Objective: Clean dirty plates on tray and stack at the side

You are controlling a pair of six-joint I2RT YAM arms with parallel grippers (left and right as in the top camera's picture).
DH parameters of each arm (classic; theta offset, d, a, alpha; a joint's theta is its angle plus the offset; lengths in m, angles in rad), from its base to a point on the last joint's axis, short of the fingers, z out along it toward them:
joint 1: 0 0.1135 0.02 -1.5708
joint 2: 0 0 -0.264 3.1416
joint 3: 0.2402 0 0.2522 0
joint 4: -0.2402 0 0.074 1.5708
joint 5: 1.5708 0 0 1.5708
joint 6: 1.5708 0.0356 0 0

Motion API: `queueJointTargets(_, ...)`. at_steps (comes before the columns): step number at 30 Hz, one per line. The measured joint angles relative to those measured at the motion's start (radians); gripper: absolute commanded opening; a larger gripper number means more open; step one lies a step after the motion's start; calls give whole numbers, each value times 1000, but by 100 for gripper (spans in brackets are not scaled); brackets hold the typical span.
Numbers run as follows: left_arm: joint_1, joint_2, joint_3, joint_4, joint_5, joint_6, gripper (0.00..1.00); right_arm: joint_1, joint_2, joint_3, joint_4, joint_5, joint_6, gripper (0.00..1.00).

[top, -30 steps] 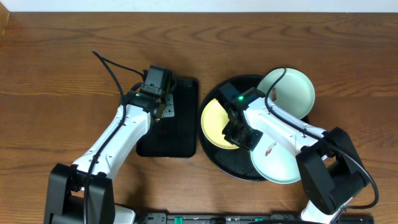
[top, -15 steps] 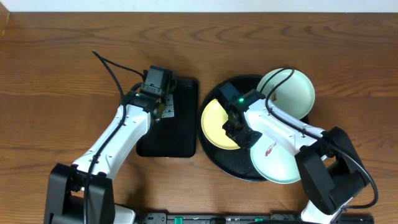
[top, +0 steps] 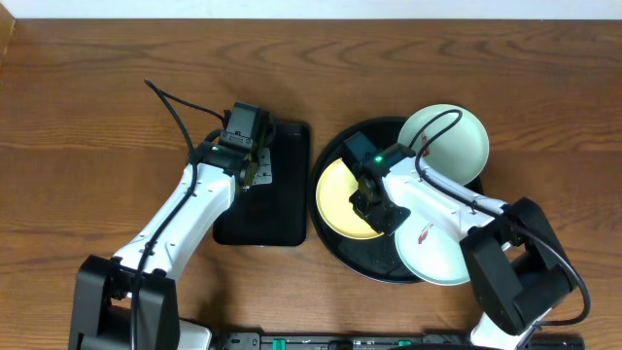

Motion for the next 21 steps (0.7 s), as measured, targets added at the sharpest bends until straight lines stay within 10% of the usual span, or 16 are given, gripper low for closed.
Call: queueJointTargets(21, 0, 0, 0, -1, 0, 0, 13, 31, -44, 51, -152, -3, 45, 25)
